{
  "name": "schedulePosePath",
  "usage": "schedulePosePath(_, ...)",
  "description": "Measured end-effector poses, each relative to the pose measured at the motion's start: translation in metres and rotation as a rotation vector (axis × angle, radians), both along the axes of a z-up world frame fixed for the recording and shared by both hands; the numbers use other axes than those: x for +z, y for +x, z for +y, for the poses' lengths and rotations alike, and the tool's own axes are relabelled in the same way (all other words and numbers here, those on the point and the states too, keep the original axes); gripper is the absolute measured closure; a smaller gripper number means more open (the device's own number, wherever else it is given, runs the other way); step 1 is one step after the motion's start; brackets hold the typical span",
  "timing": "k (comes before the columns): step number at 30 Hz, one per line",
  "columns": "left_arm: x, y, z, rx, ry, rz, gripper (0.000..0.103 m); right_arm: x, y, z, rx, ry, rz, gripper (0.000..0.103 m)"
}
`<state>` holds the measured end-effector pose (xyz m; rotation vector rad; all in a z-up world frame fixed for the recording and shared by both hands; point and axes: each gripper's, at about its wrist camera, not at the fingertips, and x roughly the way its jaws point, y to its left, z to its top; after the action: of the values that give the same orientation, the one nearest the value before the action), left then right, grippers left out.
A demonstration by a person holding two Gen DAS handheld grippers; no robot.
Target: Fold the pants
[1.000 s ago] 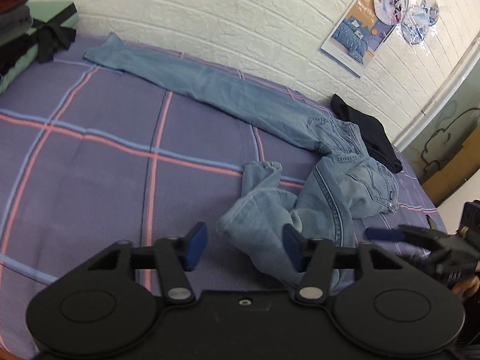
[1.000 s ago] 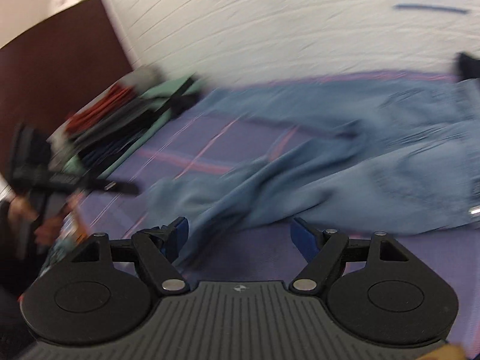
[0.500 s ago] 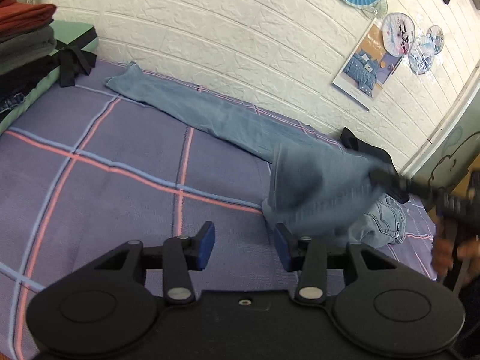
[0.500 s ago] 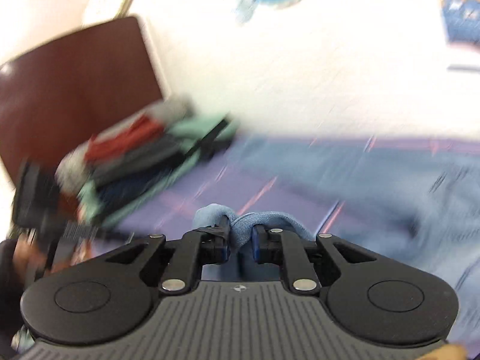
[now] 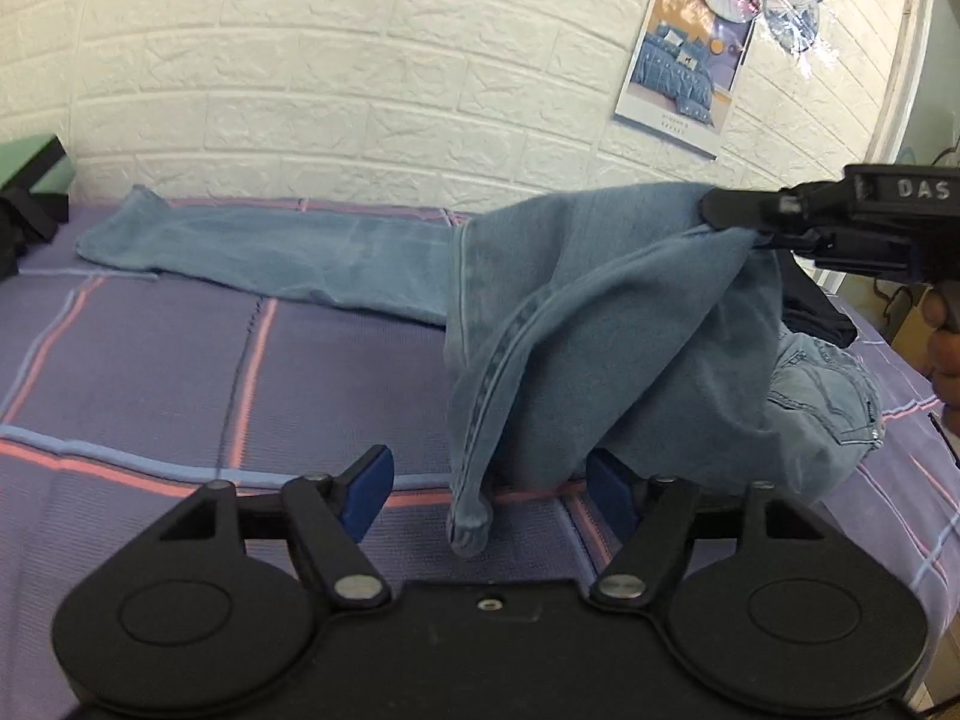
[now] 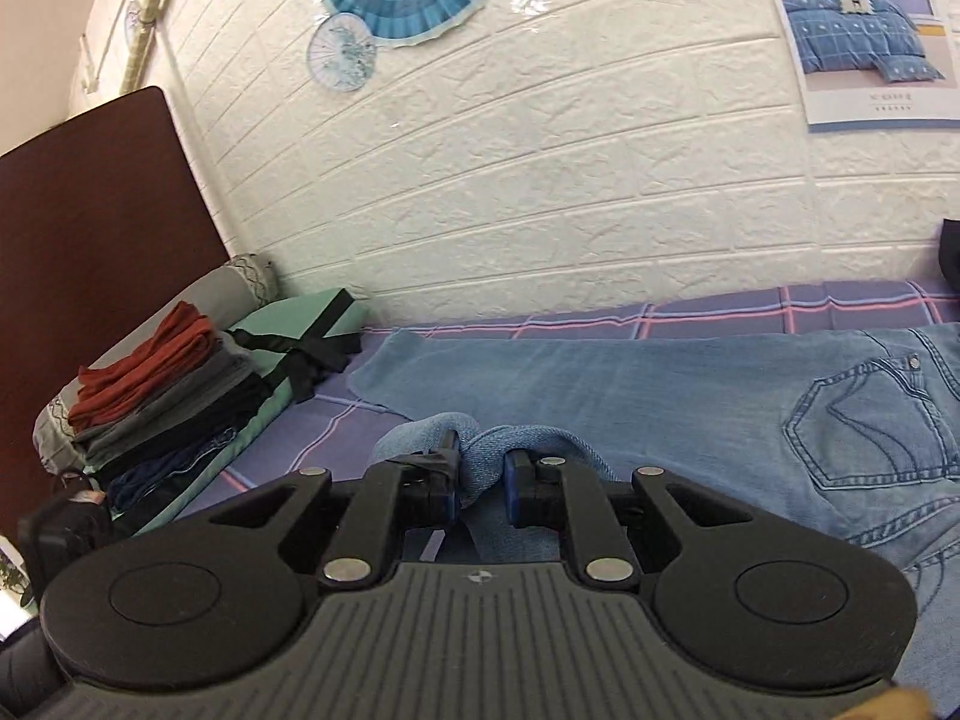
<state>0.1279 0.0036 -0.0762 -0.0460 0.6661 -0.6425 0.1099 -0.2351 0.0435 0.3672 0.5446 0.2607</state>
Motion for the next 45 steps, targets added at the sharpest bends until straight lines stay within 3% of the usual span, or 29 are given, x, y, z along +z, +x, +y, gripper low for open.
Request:
schedulePosePath(4,-0.012,0.011,0.001,0.029,-0.001,0.029,0.0,-0.003,0.004,-0.004,-0.021,0.004,0.016,0.079)
schedulePosePath(6,-0.009,0.018,0.012,0.055,-0.052,0.065,0.0,-0.004,0.005,-0.003,-0.02,-0.003,0.012,0.079)
schedulePosePath(8,0.0,0.018,0.027,0.085,-0.099,0.044,0.0,-0.003,0.005,-0.003,-0.017,0.0,0.004,0.078)
schedulePosePath(15,0.02,0.015,0.052,0.118,-0.093,-0.003,0.0,-0.008,0.01,-0.002,-0.025,0.022,0.014,0.076)
schedulePosePath(19,0.059,0.006,0.075,0.085,-0.167,-0.024,0.0,-0.009,0.011,-0.004,-0.021,0.041,0.017,0.074)
schedulePosePath(23,0.101,-0.009,0.099,0.13,-0.14,-0.095,0.0,-0.012,0.024,0.008,0.043,0.097,0.024,0.059)
schedulePosePath(24,0.106,-0.01,0.103,0.166,-0.124,-0.108,0.0,-0.013,0.028,0.014,0.054,0.095,0.032,0.045)
schedulePosePath(26,0.109,-0.006,0.11,0.234,-0.091,-0.133,0.0,-0.011,0.027,0.021,0.037,0.064,0.022,0.0)
schedulePosePath(29,0.092,0.015,0.117,0.313,-0.052,-0.092,0.0,-0.001,0.01,0.012,0.006,0.058,-0.051,0.0)
schedulePosePath(33,0.044,0.045,0.133,0.422,-0.023,0.037,0.0,0.005,-0.034,-0.028,-0.107,0.014,-0.093,0.0)
schedulePosePath(37,0.006,0.052,0.159,0.476,-0.121,0.169,0.0,-0.007,-0.09,-0.078,-0.291,-0.06,-0.029,0.0)
schedulePosePath(42,-0.006,0.032,0.169,0.46,-0.205,0.207,0.0,-0.023,-0.159,-0.125,-0.503,-0.108,0.055,0.0)
schedulePosePath(45,-0.01,0.029,0.162,0.413,-0.23,0.221,0.0,-0.034,-0.179,-0.136,-0.578,-0.158,0.103,0.0)
